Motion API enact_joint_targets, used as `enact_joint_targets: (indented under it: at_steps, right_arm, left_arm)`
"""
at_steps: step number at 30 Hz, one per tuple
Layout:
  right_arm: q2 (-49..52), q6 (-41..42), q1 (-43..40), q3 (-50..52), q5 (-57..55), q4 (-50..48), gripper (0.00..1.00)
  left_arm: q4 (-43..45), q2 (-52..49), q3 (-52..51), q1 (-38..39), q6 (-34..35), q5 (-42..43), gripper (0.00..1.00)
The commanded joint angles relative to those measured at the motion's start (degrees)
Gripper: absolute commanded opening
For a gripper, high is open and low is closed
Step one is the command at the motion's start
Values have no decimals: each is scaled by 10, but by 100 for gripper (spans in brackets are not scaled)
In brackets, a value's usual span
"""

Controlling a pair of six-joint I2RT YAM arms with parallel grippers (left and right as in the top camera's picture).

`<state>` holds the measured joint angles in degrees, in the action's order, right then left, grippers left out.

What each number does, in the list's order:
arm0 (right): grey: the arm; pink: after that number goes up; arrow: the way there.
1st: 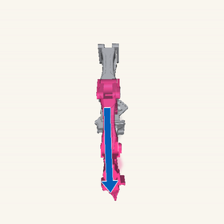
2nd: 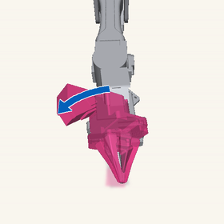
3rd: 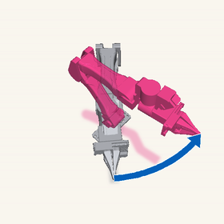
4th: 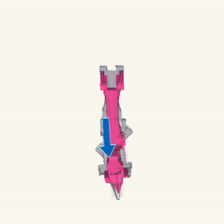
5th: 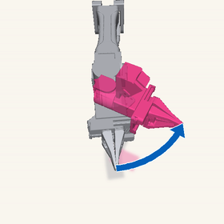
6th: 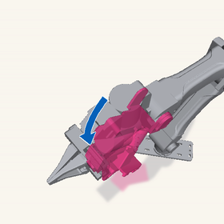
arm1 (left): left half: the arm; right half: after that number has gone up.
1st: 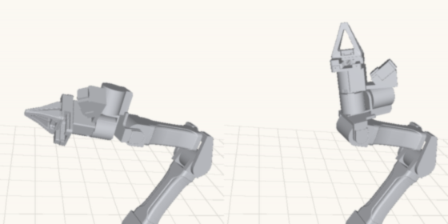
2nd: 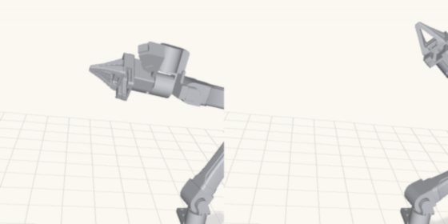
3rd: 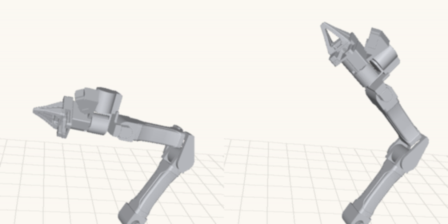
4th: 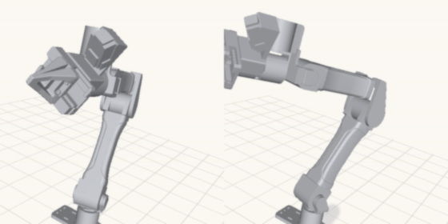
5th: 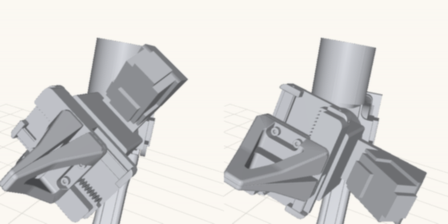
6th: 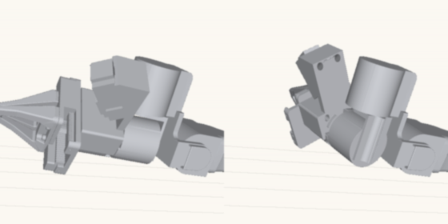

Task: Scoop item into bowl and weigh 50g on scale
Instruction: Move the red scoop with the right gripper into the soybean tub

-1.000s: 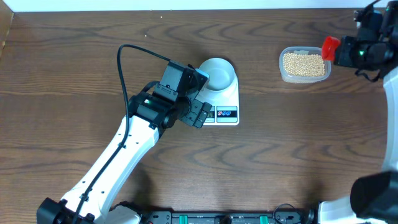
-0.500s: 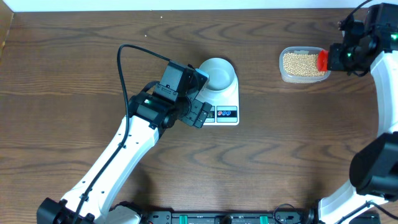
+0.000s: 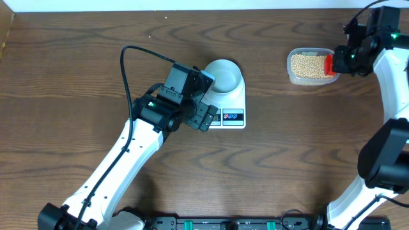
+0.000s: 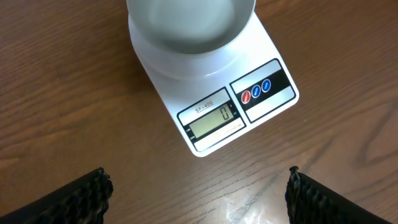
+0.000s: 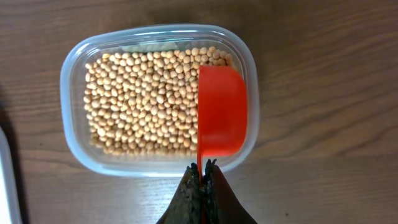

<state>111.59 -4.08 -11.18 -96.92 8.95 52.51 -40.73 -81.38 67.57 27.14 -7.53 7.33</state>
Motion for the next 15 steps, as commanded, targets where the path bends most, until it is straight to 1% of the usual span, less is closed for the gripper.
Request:
enact_joint_targets:
  at_steps: [1, 9, 15]
  right_arm:
    - [23, 25, 3, -8, 2, -7, 1]
    - [69, 28, 3, -8, 94, -2, 1]
    - [96, 45, 3, -8, 167, -2, 1]
  left_arm:
    - [-2, 1, 3, -2, -3, -5, 91]
    - [-2, 1, 3, -2, -3, -5, 92]
    - [-2, 1, 3, -2, -3, -5, 91]
